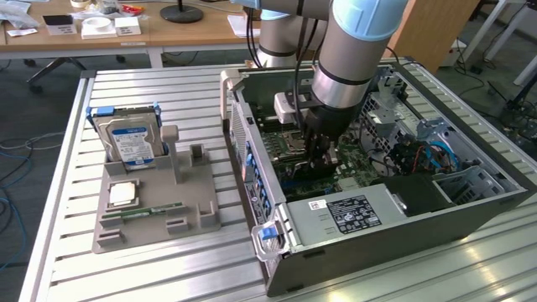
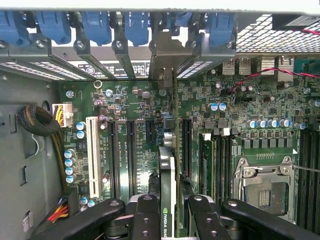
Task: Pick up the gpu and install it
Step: 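Insert the gpu into the slot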
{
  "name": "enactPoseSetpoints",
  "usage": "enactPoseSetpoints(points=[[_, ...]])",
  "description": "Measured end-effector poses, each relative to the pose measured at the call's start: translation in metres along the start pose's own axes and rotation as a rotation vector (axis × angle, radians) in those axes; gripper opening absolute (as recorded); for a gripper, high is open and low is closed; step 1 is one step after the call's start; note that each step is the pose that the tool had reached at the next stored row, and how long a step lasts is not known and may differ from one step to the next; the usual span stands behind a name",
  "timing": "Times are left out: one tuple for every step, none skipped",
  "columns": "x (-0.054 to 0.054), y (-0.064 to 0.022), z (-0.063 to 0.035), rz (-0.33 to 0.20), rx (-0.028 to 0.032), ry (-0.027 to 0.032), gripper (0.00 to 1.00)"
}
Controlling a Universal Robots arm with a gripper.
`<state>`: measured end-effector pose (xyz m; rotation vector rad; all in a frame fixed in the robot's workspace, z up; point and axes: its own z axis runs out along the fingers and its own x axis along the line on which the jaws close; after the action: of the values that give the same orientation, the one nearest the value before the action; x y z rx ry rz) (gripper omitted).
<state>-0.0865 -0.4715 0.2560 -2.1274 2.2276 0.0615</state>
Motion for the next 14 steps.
enactPoseSetpoints(points=[[-0.0001,0.0000,0.0001,0.001,0.0001,0.0000,0.26],[-0.0001,0.0000,0.0002,0.003,0.0001,0.0001,0.26],[0.0000,0.0001,0.0006,0.005,0.0003,0.0002,0.26],[0.0000,0.0002,0.0009,0.007,0.0005,0.0003,0.26],[0.0001,0.0004,0.0011,0.009,0.0006,0.0004,0.26],[0.0001,0.0008,0.0013,0.009,0.0009,0.0005,0.26],[0.0002,0.0010,0.0015,0.010,0.0008,0.0004,0.26],[0.0002,0.0012,0.0017,0.010,0.0008,0.0003,0.26],[0.0002,0.0015,0.0019,0.010,0.0008,-0.0001,0.26],[0.0002,0.0018,0.0020,0.011,0.0007,0.0000,0.26],[0.0002,0.0021,0.0023,0.011,0.0007,-0.0001,0.26],[0.0003,0.0024,0.0028,0.011,0.0008,-0.0001,0.26],[0.0003,0.0026,0.0031,0.011,0.0008,0.0001,0.26],[0.0004,0.0028,0.0034,0.011,0.0008,0.0002,0.26]])
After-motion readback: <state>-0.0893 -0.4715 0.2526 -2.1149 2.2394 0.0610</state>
